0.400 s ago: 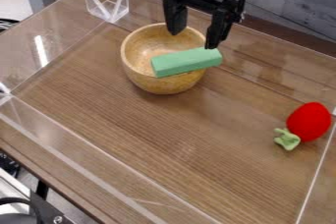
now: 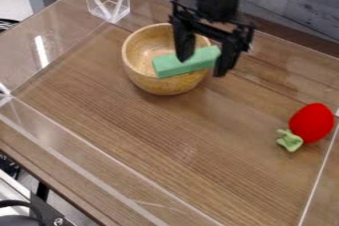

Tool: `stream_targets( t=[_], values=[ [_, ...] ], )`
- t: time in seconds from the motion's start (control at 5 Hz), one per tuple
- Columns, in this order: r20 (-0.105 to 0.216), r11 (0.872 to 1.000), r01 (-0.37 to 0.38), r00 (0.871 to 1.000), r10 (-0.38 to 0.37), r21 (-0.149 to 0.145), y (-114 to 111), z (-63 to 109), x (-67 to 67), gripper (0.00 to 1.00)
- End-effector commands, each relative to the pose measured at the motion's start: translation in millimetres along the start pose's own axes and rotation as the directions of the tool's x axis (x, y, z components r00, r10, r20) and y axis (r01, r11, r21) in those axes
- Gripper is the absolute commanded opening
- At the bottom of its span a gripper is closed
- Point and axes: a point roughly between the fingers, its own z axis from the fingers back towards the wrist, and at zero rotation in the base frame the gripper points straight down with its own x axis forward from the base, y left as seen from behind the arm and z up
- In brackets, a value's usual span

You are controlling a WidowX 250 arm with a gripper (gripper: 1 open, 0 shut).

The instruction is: Move the red fruit to the left

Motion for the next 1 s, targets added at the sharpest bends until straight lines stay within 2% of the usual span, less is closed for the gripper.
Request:
stream_targets(
  t=[0.0, 0.2, 0.4, 0.6, 0.8],
  values=[
    [0.073, 0.999, 0.038, 0.997, -0.038, 0.001, -37, 16.3, 18.7, 1.0],
    [0.082, 0.997, 0.079, 0.993, -0.079, 0.006, -80, 12.3, 33.8, 1.0],
    [0.09, 0.987, 0.161, 0.983, -0.162, 0.023, -126, -0.5, 40.5, 1.0],
    [0.08, 0.976, 0.214, 0.973, -0.217, 0.043, -127, -19.1, 47.2, 1.0],
    [0.055, 0.974, 0.215, 0.974, -0.22, 0.071, -130, -35.0, 49.6, 1.0]
  ],
)
